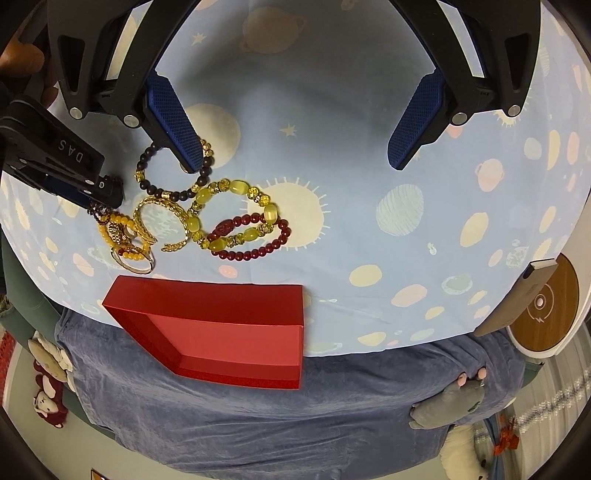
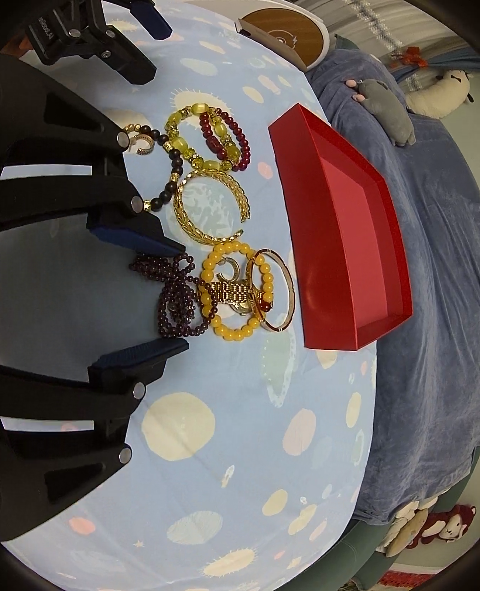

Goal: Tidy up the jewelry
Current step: 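Grasp the dark garnet knot bracelet with the right gripper while the left gripper grasps the yellow beaded bracelet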

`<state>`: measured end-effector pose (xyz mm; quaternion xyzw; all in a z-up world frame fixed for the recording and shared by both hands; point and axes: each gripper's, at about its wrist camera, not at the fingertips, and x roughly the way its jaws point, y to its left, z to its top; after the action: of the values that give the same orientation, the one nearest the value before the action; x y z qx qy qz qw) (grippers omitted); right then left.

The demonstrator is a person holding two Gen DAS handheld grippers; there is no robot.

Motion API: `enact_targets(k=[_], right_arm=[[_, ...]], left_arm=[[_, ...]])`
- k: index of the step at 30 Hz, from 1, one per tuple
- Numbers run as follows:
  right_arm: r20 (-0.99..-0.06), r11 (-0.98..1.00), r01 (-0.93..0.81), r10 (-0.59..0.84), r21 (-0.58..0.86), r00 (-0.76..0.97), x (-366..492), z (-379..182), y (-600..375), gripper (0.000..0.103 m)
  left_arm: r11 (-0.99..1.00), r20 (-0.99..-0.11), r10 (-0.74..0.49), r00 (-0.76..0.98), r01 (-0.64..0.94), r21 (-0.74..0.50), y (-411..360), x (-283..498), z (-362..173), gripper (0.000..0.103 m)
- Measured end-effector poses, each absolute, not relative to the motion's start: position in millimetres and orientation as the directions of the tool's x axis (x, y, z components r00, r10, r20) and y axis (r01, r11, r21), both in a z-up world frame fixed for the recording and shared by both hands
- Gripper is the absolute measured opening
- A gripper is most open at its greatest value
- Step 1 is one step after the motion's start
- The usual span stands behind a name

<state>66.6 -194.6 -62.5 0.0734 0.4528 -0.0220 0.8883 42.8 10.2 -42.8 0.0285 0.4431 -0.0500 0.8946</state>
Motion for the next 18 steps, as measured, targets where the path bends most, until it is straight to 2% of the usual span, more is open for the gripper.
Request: enact_targets(k=[3,4,10,18], right_arm=[[-0.805,0.993,0.082,0.019,0.084,0.593,62.3,-61.0,-191.5,0.018],[-0.805,0.994,0.082,0.014,0.078,0.593,60.3,-60.4,-191.3,0.013],[-0.795,0.991,0.084,0.03,0.102,0.606,48.8,-52.4,-202.8,0.01],[-0.769,0.987,0.071,0.068,0.146,0.636,36.4,-32.9,-209.1,0.01]], left_arm=[[0.991,-0.801,-0.079,0.594,0.132,0.0,6.3,42.4,-46.6,0.096],[0.99,-0.801,-0.087,0.592,0.14,-0.004,4.7,41.8,-47.4,0.096],[0.985,-0.802,-0.087,0.591,0.169,0.017,-6.0,39.6,-51.0,0.096],[0.995,-0.783,-0.064,0.618,0.097,-0.005,6.9,58.8,-46.9,0.096]])
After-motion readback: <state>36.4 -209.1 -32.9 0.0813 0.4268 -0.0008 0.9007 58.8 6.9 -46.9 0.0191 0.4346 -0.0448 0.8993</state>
